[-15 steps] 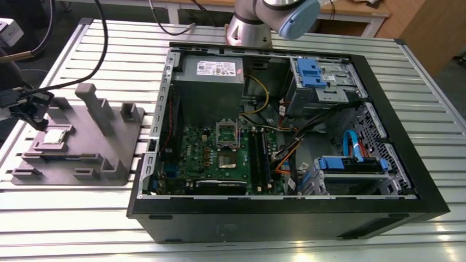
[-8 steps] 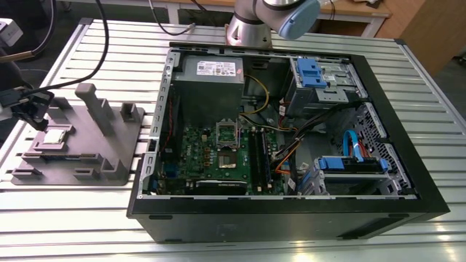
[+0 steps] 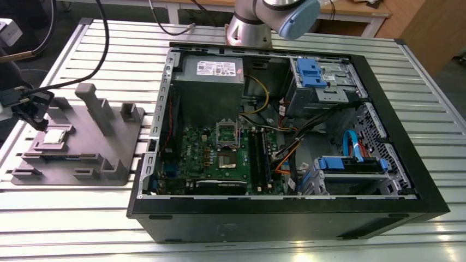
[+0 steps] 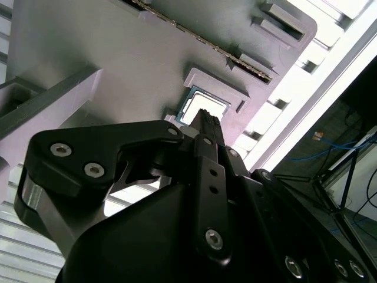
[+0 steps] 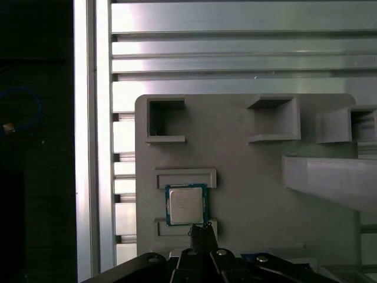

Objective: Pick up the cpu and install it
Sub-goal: 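Reach for the cpu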

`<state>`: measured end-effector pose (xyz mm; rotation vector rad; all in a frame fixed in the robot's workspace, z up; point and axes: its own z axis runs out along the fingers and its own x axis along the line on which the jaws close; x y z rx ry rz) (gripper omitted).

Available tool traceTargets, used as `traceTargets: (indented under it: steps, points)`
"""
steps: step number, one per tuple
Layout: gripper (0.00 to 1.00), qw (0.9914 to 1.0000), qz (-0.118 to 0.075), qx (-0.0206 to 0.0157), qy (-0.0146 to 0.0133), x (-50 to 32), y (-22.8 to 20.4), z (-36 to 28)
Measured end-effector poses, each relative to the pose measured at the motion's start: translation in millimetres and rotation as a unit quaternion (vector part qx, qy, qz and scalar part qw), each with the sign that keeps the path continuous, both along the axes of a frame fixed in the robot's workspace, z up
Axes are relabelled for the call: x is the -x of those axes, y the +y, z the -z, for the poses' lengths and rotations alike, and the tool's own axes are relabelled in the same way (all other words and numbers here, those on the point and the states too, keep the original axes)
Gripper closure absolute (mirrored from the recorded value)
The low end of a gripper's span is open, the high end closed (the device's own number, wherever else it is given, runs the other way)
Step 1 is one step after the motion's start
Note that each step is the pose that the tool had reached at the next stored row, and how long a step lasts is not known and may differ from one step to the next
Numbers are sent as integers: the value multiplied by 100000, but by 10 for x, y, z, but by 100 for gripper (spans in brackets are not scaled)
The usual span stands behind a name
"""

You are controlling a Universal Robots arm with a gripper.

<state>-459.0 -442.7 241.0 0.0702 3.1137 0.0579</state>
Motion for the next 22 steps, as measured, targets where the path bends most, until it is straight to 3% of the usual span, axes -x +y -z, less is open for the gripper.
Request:
traceTargets:
  steps: [9, 22]
  points:
    - [89, 99984, -1811, 1, -2, 0, 0, 2]
    - [89, 99983, -1840, -6, -12, 0, 0, 24]
